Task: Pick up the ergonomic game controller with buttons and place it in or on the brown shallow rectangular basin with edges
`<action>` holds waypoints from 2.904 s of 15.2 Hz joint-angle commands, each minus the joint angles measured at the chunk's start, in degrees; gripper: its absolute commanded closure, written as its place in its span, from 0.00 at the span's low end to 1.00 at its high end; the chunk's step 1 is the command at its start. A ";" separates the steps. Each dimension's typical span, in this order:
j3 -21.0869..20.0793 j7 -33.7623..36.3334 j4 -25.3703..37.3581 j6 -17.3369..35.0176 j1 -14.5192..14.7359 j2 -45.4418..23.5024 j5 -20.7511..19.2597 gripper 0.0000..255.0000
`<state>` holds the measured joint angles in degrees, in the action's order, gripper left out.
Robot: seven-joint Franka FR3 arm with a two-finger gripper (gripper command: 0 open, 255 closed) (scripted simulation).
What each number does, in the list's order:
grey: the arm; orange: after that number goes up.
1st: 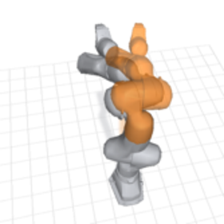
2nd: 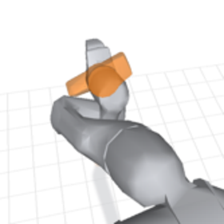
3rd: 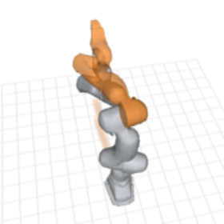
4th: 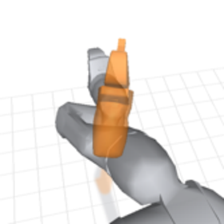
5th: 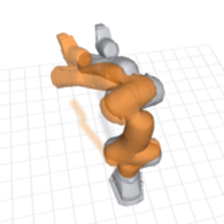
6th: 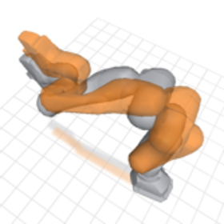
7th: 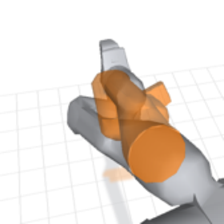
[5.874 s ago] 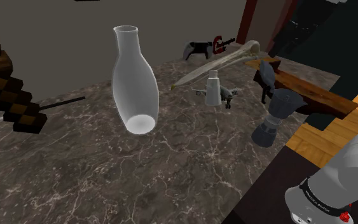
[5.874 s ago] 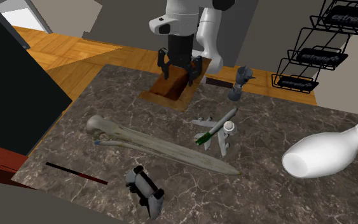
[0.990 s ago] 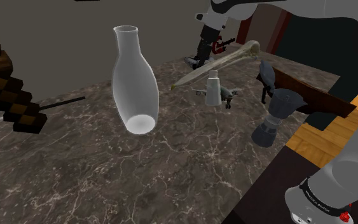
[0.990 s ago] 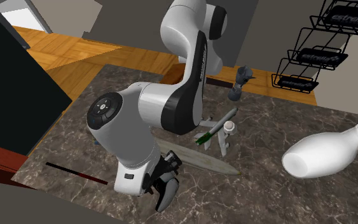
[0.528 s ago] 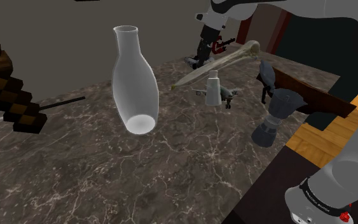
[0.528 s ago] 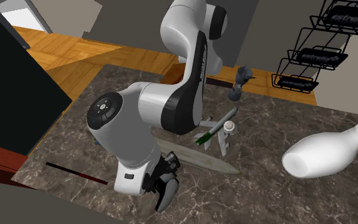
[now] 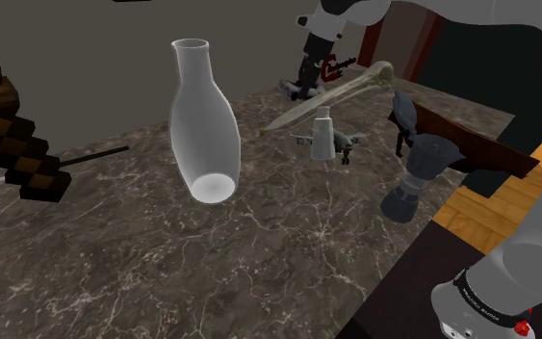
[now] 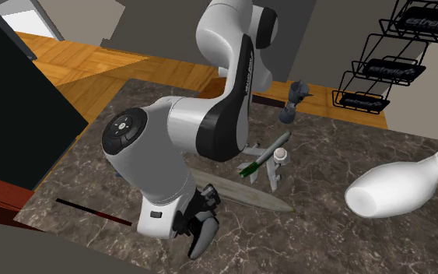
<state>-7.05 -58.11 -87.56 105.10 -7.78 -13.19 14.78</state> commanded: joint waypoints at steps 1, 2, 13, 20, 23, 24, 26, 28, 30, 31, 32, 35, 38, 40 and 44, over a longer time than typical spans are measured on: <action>0.01 0.34 1.38 -1.38 -0.02 0.04 -0.08 1.00; 0.01 0.53 2.22 -2.14 -0.03 -0.02 -0.13 1.00; -0.01 2.81 13.16 -11.02 -0.03 -1.82 -0.69 1.00; -0.10 4.50 22.45 -17.48 0.08 -4.45 -1.06 1.00; -0.17 5.33 27.39 -20.62 0.19 -6.15 -1.24 1.00; -0.20 5.64 29.23 -21.74 0.24 -6.82 -1.30 1.00; -0.27 6.29 33.31 -24.16 0.36 -8.41 -1.45 1.00; -0.36 7.03 38.17 -26.91 0.54 -10.44 -1.62 1.00; -0.49 7.94 44.47 -30.28 0.82 -13.26 -1.86 1.00; -0.58 8.53 48.78 -32.47 1.04 -15.31 -2.02 1.00; -0.72 9.21 54.08 -35.03 1.35 -17.98 -2.25 1.00; -0.16 5.54 28.10 -26.12 -1.26 -1.48 -0.36 1.00; 0.54 3.13 15.36 -23.31 -2.70 7.96 0.90 1.00; 1.13 1.68 8.78 -22.41 -3.42 13.32 1.57 1.00; 2.54 -0.95 -1.90 -22.00 -4.52 22.89 2.45 1.00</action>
<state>-4.96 -58.22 -86.80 83.06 -11.96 7.32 17.02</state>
